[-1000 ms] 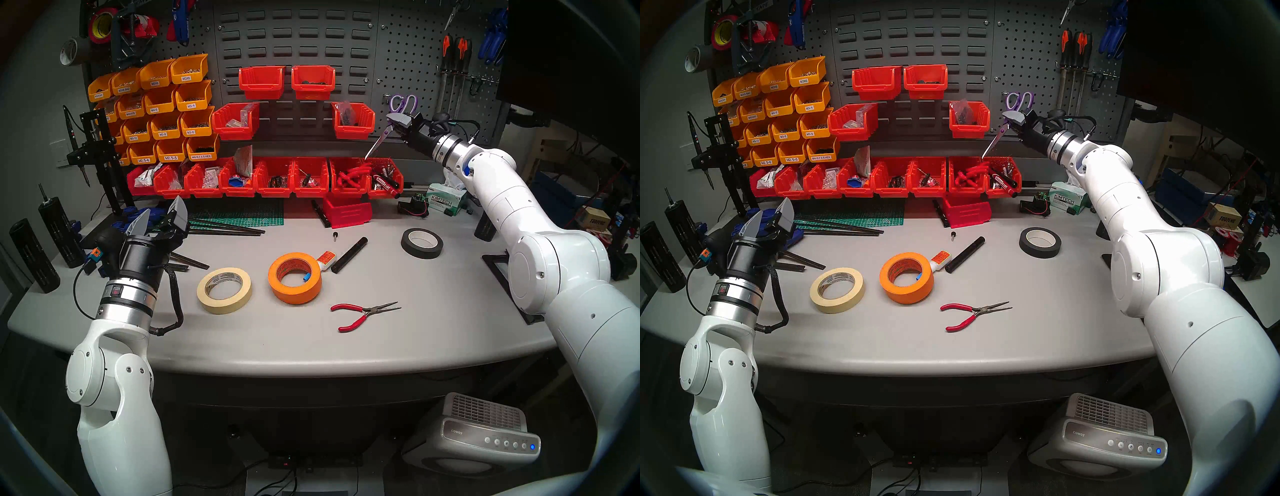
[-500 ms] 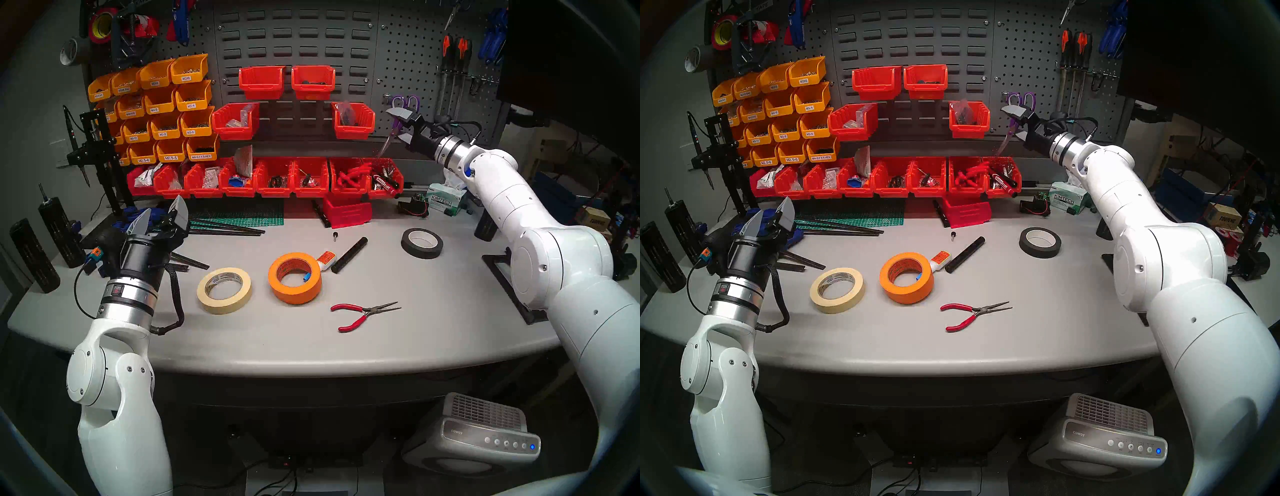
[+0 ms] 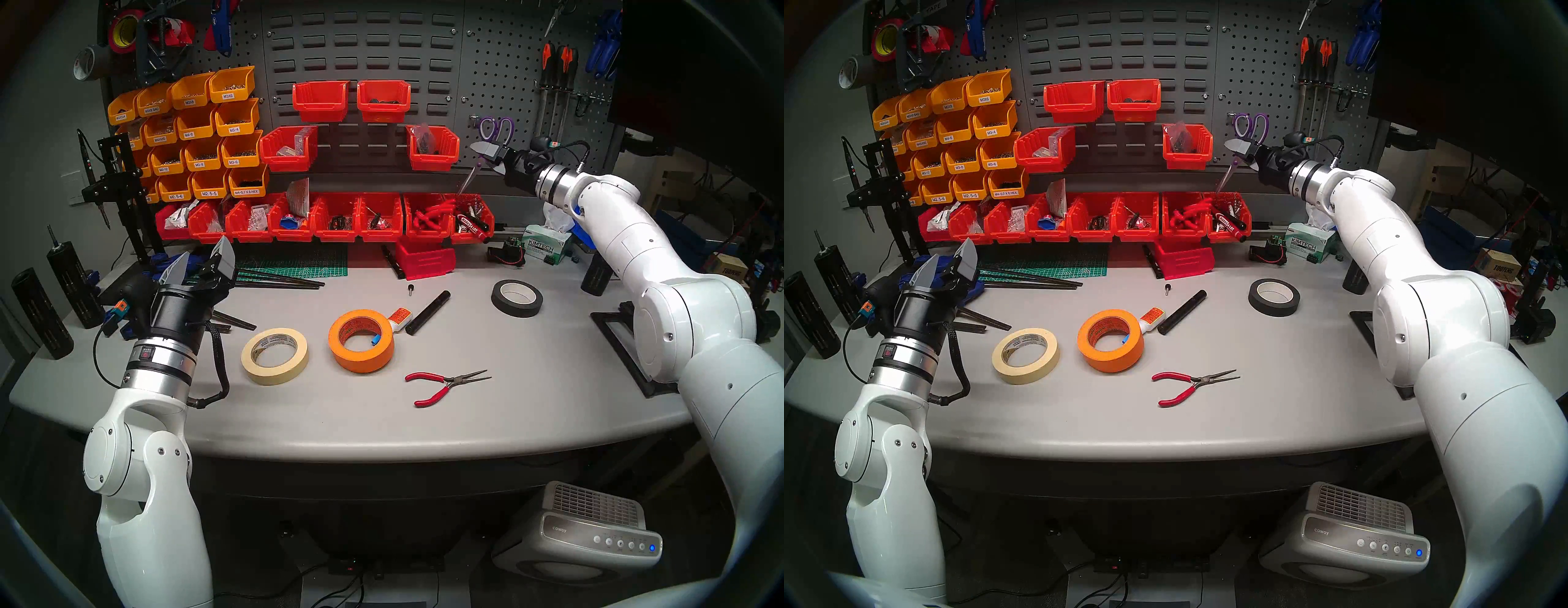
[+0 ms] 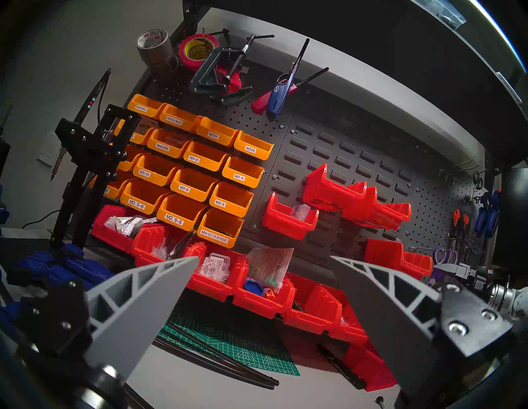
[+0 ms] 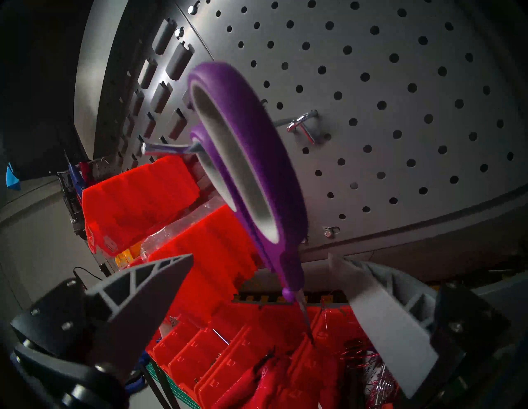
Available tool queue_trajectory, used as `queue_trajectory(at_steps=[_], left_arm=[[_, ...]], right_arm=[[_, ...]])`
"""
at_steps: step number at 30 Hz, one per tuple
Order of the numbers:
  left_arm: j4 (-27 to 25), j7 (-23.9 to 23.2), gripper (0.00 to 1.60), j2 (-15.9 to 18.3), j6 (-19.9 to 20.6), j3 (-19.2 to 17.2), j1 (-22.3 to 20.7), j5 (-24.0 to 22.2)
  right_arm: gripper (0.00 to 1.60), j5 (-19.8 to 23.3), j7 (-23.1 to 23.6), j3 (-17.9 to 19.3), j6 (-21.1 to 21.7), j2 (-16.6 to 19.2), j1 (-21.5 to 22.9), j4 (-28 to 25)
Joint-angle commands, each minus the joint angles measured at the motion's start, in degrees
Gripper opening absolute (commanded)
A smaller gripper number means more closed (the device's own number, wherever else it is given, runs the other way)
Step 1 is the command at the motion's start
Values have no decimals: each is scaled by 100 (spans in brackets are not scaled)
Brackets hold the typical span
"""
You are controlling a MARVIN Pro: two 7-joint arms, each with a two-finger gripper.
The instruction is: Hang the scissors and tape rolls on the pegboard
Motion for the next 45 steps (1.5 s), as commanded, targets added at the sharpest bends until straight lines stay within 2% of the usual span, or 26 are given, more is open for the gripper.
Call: queue_trajectory(at_steps=[1, 4, 11, 16, 19, 23, 24, 25, 33, 45], left_arm=[[-184, -27, 160, 10, -82, 16, -102, -26], [-164, -29, 160, 16, -93, 44, -103, -16], [-189, -28, 160, 16, -102, 92, -86, -14], [-220, -20, 160, 13, -110, 106, -77, -5], [-205, -14, 160, 18, -120, 112, -81, -5], [-196, -8, 160, 15, -115, 115, -88, -9], [-193, -6, 160, 22, -113, 114, -88, -10], [-182, -4, 160, 21, -111, 110, -91, -6], [-107, 2, 160, 42, -81, 131, -119, -5], [-31, -14, 160, 89, -56, 255, -171, 0]], right_arm=[[160, -360, -13, -206, -667, 326, -58, -702], [160, -547, -85, -302, -907, 429, -146, -839], [160, -738, -425, -217, -1502, 669, -511, -1330], [160, -743, -414, -127, -1686, 745, -753, -1687], [160, -694, -246, -92, -1729, 729, -852, -1793], [160, -598, -93, -29, -1641, 790, -1117, -2203], [160, -615, 48, -77, -1648, 769, -1045, -2056], [160, -603, 74, -74, -1593, 820, -1150, -2235], [160, -538, 593, -79, -1554, 1031, -1498, -2692], [160, -414, 959, 110, -1512, 1537, -2205, -3569]])
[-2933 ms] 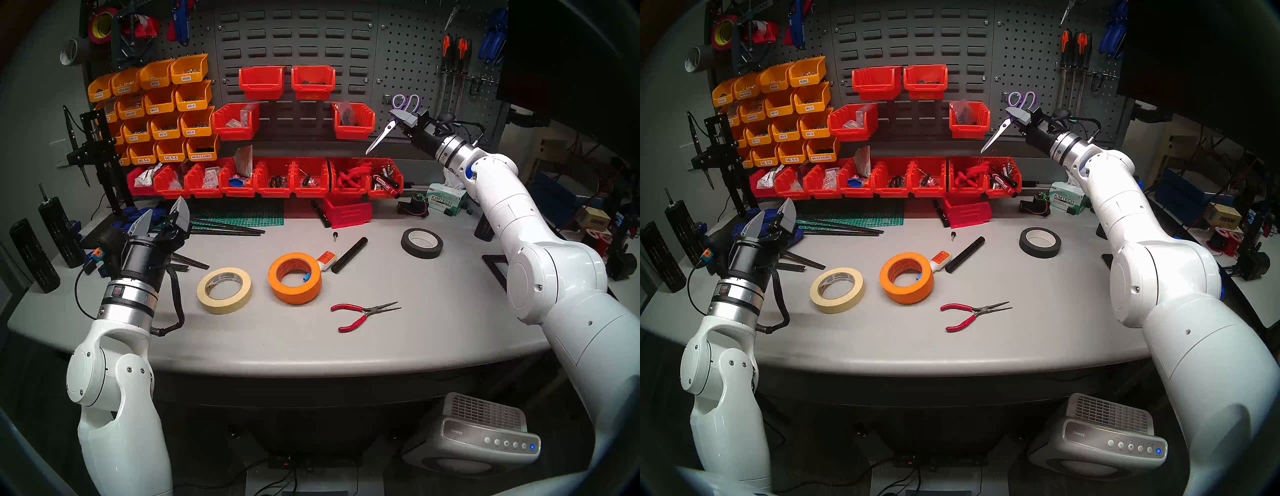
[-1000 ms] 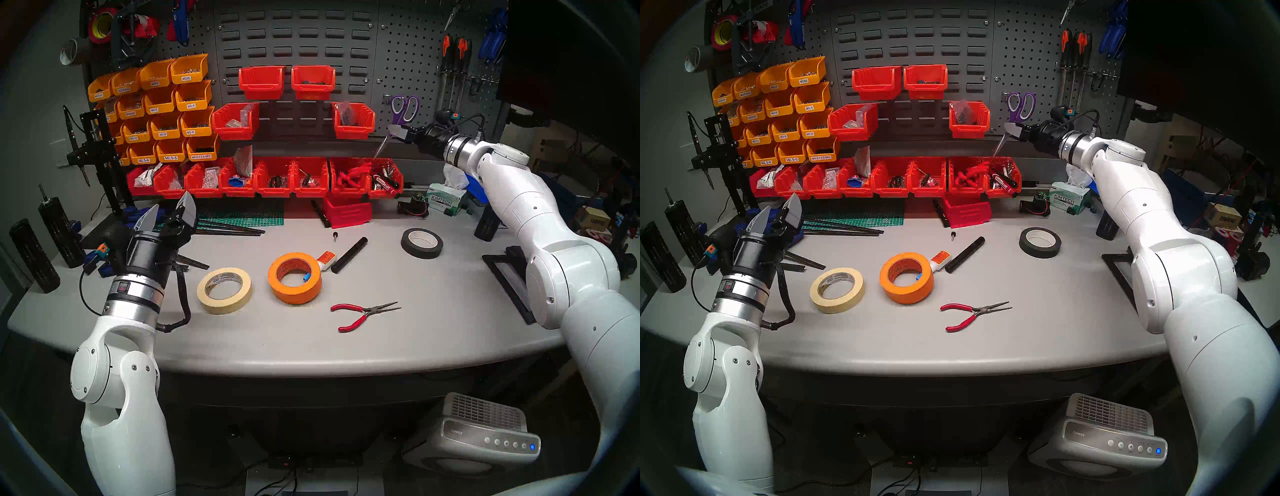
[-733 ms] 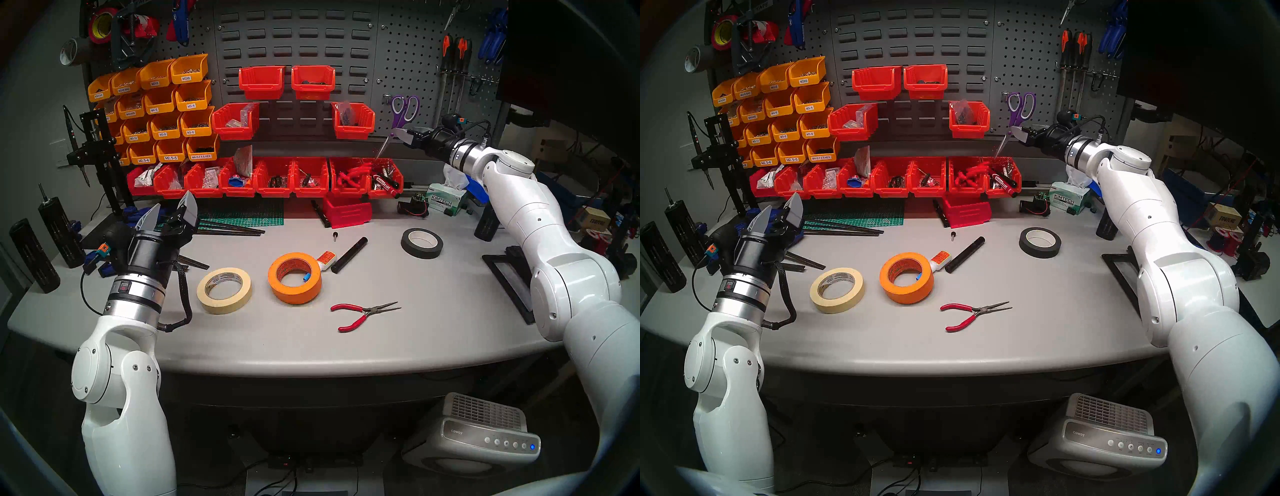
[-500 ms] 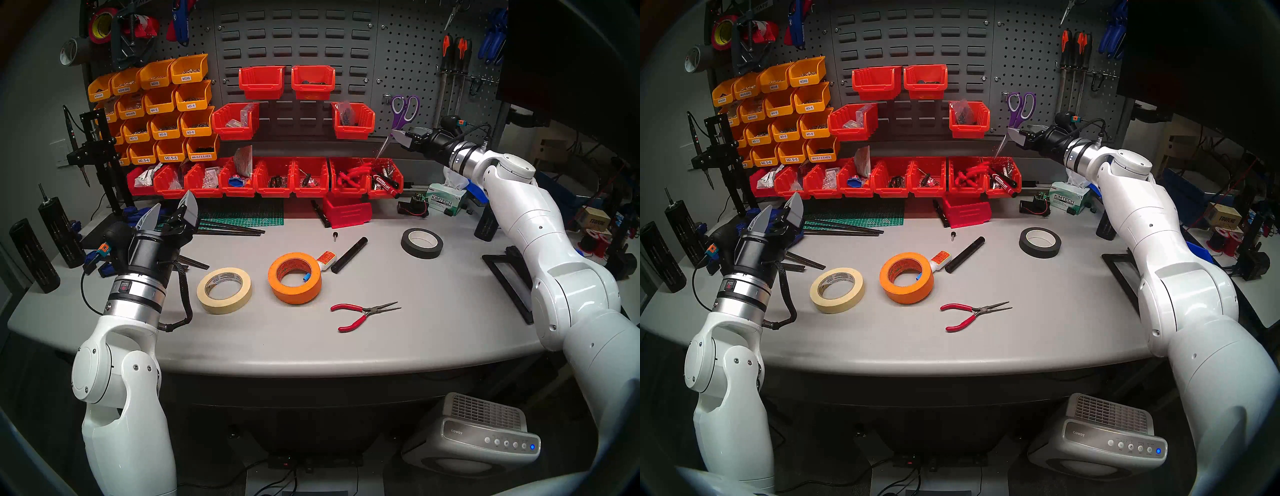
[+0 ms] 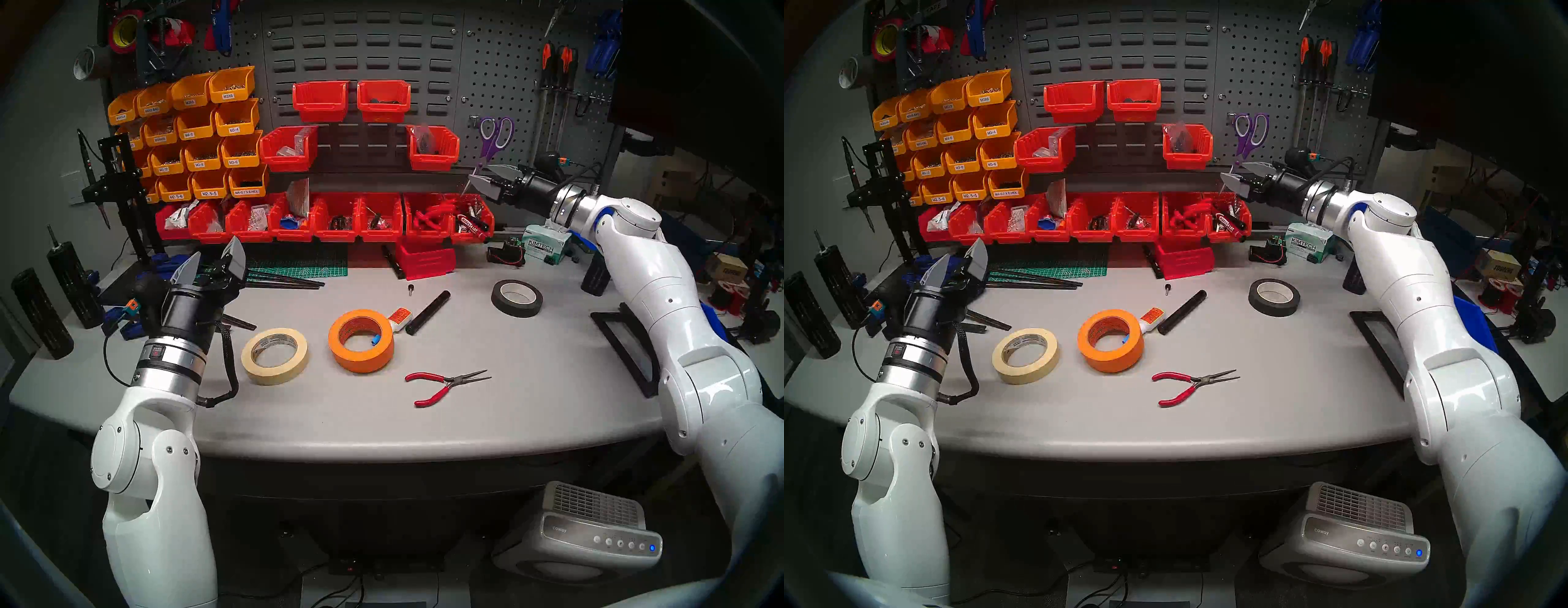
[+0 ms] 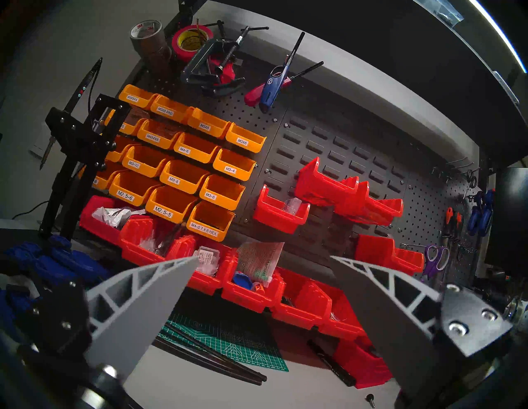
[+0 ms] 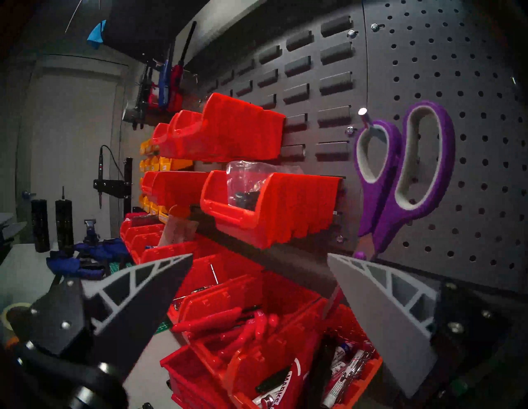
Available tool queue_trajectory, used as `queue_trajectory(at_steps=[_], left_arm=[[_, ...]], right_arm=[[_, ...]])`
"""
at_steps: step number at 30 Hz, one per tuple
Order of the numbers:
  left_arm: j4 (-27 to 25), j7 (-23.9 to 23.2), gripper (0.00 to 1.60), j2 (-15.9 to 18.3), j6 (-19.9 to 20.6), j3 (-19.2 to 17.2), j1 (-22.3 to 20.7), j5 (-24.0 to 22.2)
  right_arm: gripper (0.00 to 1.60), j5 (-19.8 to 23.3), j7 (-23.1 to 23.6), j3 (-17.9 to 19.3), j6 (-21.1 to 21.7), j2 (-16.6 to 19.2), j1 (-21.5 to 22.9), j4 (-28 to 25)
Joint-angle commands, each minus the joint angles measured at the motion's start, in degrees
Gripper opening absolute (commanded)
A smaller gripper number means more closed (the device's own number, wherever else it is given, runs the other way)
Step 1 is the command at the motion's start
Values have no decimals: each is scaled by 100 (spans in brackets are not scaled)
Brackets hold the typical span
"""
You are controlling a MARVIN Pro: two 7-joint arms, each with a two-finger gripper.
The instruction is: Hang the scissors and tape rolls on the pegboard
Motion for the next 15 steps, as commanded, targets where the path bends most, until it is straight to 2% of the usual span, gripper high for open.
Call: queue_trajectory(at_steps=[1, 12, 15], left_arm=[[-130, -20, 160, 33, -43, 42, -133, 4], [-43, -15, 160, 76, -39, 122, -137, 20], [-25, -11, 160, 82, -41, 130, -137, 22]], right_arm=[[160, 160, 273, 173, 54, 361, -242, -659], [160, 350, 943, -15, 401, 332, -817, -1530], [160, 367, 1045, -50, 458, 318, -857, -1585]])
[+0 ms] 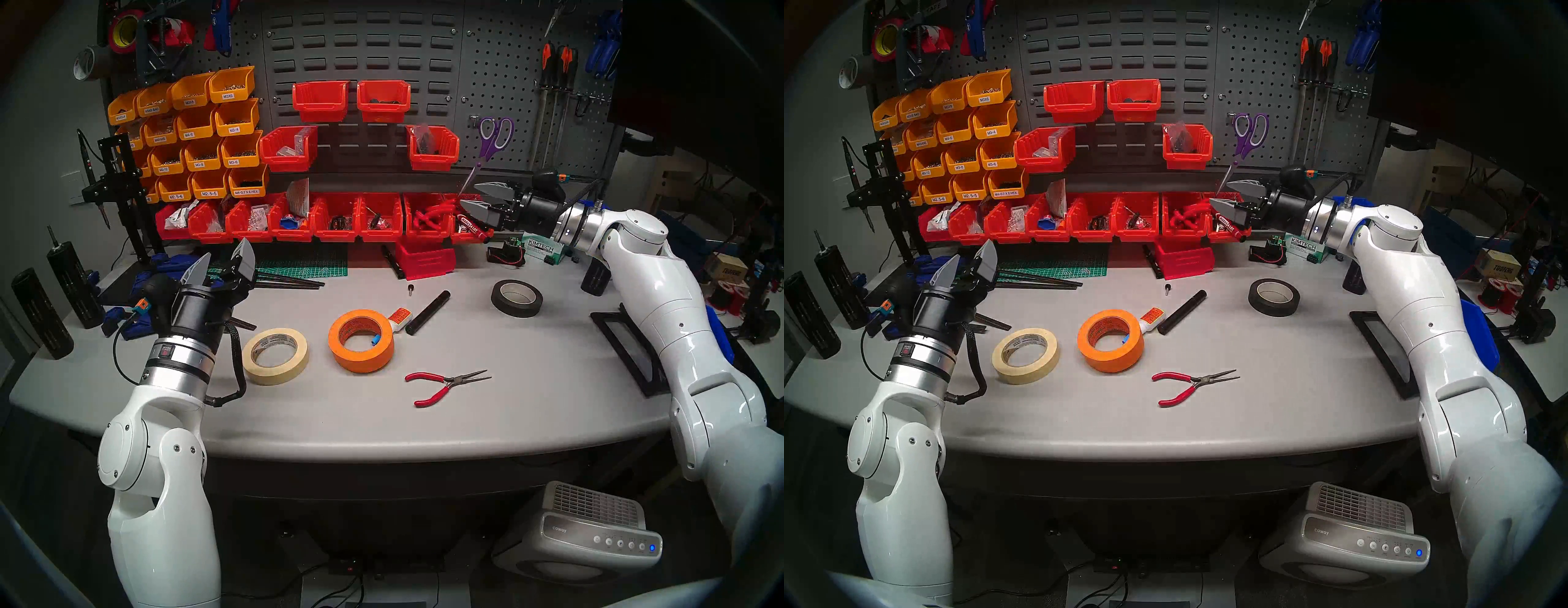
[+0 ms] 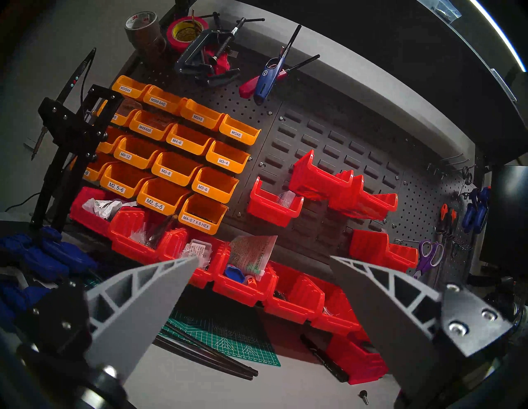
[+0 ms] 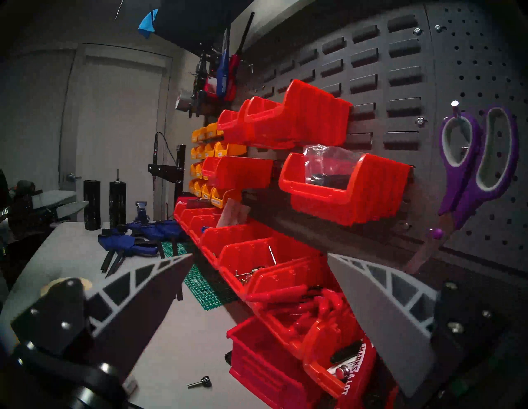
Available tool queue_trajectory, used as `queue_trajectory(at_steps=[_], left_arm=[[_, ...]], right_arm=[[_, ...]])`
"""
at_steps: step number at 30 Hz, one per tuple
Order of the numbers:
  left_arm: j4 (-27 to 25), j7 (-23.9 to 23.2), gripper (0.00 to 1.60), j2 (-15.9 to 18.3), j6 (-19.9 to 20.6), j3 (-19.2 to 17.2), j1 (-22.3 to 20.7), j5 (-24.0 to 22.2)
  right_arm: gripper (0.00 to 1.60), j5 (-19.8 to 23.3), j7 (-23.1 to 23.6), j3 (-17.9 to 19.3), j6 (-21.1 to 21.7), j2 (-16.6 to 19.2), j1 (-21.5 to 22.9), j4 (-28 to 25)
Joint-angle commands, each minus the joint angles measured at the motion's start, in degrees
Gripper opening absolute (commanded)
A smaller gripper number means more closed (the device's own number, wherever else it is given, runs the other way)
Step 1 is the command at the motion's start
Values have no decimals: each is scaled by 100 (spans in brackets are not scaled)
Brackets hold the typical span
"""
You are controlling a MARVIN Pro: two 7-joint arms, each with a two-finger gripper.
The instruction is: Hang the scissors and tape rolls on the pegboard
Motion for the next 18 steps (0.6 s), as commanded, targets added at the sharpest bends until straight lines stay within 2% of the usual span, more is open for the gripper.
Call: queue_trajectory(at_steps=[1, 7, 9, 14, 16, 18], left_arm=[[-109, -8, 160, 29, -48, 8, -104, 20], [-33, -4, 160, 54, -68, -3, -100, 18], [-29, -5, 160, 57, -71, -3, -102, 17], [-20, -8, 160, 67, -85, -19, -89, 7], [-18, -8, 160, 69, -96, -47, -74, 1], [-17, -6, 160, 68, -100, -59, -70, 0]], right_arm=[[160, 160, 284, -32, 198, 61, -180, -652], [160, 165, 526, -237, 514, 64, -408, -1233], [160, 174, 566, -263, 552, 45, -389, -1178], [160, 158, 540, -322, 822, 144, -508, -1592], [160, 137, 440, -318, 1027, 232, -626, -1927], [160, 139, 455, -343, 1063, 195, -599, -1859]])
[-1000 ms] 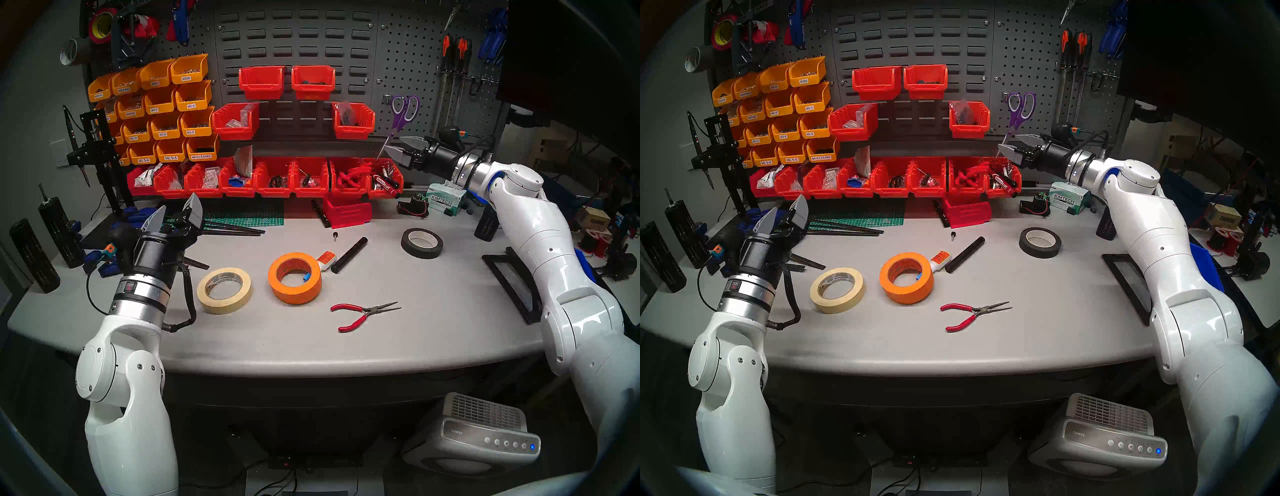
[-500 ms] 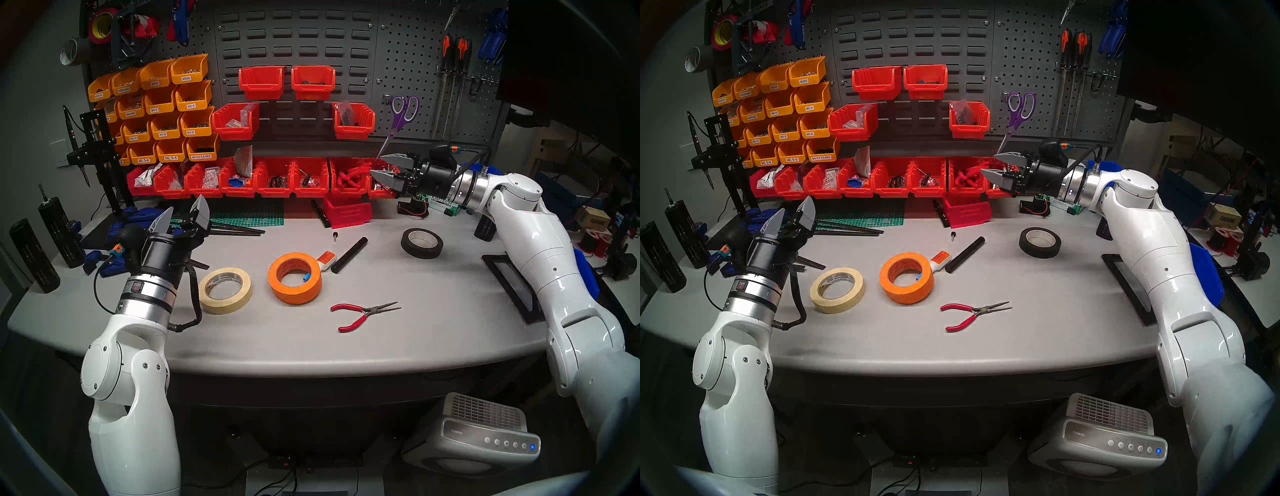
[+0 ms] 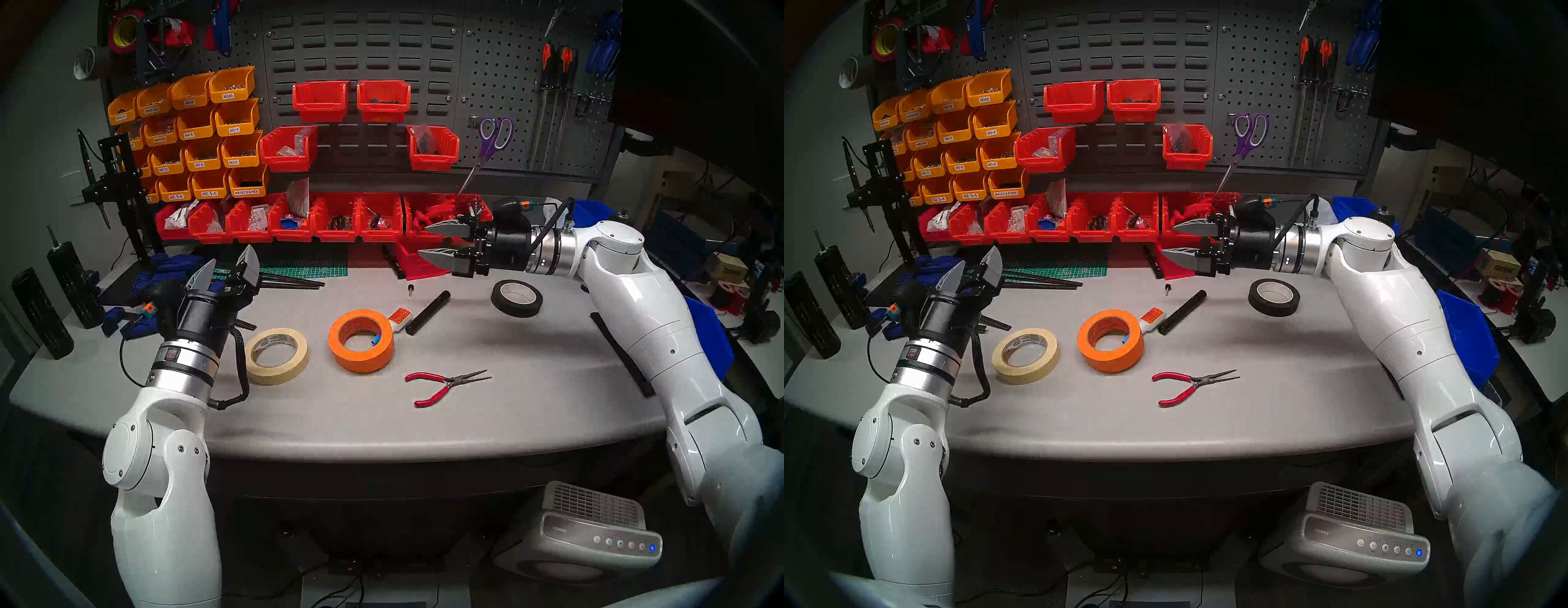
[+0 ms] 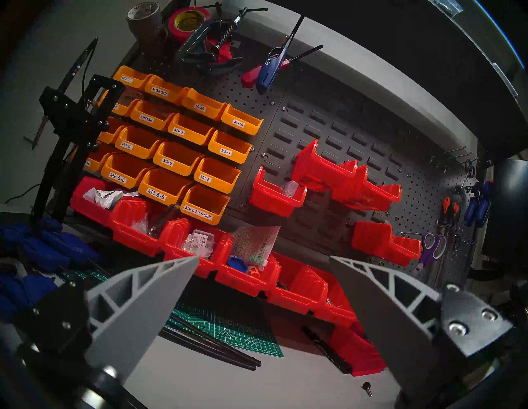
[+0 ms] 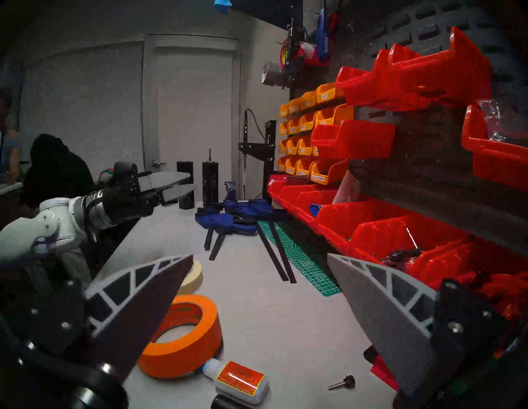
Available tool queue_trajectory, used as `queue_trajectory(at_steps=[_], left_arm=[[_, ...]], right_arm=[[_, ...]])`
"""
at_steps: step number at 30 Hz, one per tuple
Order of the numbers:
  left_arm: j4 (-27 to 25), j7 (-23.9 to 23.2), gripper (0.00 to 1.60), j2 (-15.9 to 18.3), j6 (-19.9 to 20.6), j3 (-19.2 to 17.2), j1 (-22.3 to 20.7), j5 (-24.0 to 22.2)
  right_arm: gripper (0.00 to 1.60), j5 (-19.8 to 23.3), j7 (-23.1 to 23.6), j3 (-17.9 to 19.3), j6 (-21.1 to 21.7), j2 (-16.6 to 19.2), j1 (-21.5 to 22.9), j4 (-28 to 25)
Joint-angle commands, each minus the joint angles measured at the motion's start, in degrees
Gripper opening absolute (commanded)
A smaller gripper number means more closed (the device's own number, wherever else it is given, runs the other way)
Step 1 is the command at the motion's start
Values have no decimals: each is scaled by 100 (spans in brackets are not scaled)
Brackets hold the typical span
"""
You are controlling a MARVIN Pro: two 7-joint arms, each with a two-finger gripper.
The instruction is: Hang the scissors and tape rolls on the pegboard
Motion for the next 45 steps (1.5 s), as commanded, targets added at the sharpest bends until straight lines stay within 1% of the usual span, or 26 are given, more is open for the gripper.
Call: queue_trajectory(at_steps=[1, 2, 3, 5, 8, 9, 12, 13, 14, 18, 19, 20, 21, 22, 23, 24, 26, 34, 41, 42, 45], left_arm=[[-159, -12, 160, 7, -99, -65, -62, -3], [-159, -13, 160, 6, -101, -74, -57, -5], [-159, -16, 160, 6, -103, -81, -54, -7], [-160, -24, 160, 3, -105, -93, -44, -15], [-161, -35, 160, 0, -115, -111, -25, -19], [-162, -37, 160, -2, -119, -117, -19, -20], [-168, -50, 160, -7, -136, -145, -1, -32], [-170, -55, 160, -10, -144, -156, 4, -38], [-172, -59, 160, -12, -151, -168, 6, -45], [-177, -79, 160, -13, -179, -213, 12, -71], [-175, -88, 160, -9, -192, -235, 12, -80], [-175, -88, 160, -9, -192, -235, 12, -80], [-174, -91, 160, -6, -198, -247, 10, -84], [-173, -97, 160, -5, -201, -258, 8, -91], [-173, -95, 160, -7, -205, -267, 4, -96], [-173, -97, 160, -7, -207, -273, 2, -100], [-171, -100, 160, -7, -209, -281, -2, -107], [-132, -106, 160, -1, -214, -255, -43, -106], [-73, -90, 160, 1, -213, -161, -62, -68], [-59, -88, 160, 10, -204, -148, -64, -59], [-28, -93, 160, 14, -208, -100, -69, -53]], right_arm=[[160, 29, -191, 70, 417, 183, -78, -764], [160, 1, -170, 26, 449, 145, -24, -674], [160, -4, -252, 35, 543, 176, -87, -835], [160, -28, -329, -7, 684, 156, -82, -900], [160, -108, -568, -77, 1011, 214, -162, -1204], [160, -113, -608, -103, 1092, 200, -163, -1207], [160, -157, -919, -132, 1452, 235, -260, -1463], [160, -172, -1102, -102, 1606, 271, -338, -1645], [160, -203, -1191, -126, 1678, 258, -321, -1634], [160, -282, -1568, 22, 2092, 215, -494, -1931], [160, -300, -1938, 143, 2360, 212, -643, -2230], [160, -300, -1938, 143, 2360, 212, -643, -2230], [160, -348, -1837, 168, 2373, 115, -586, -2100], [160, -293, -2120, 243, 2498, 140, -700, -2326], [160, -291, -2114, 263, 2507, 115, -691, -2334], [160, -252, -2229, 285, 2576, 114, -726, -2420], [160, -99, -2349, 439, 2675, -7, -829, -2525], [160, 10, -2851, 664, 2963, -172, -1057, -2805], [160, 79, -3005, 726, 3057, -235, -1136, -2883], [160, 56, -2935, 627, 3156, -162, -1098, -2873], [160, 38, -2937, 526, 3168, -209, -1097, -2818]])
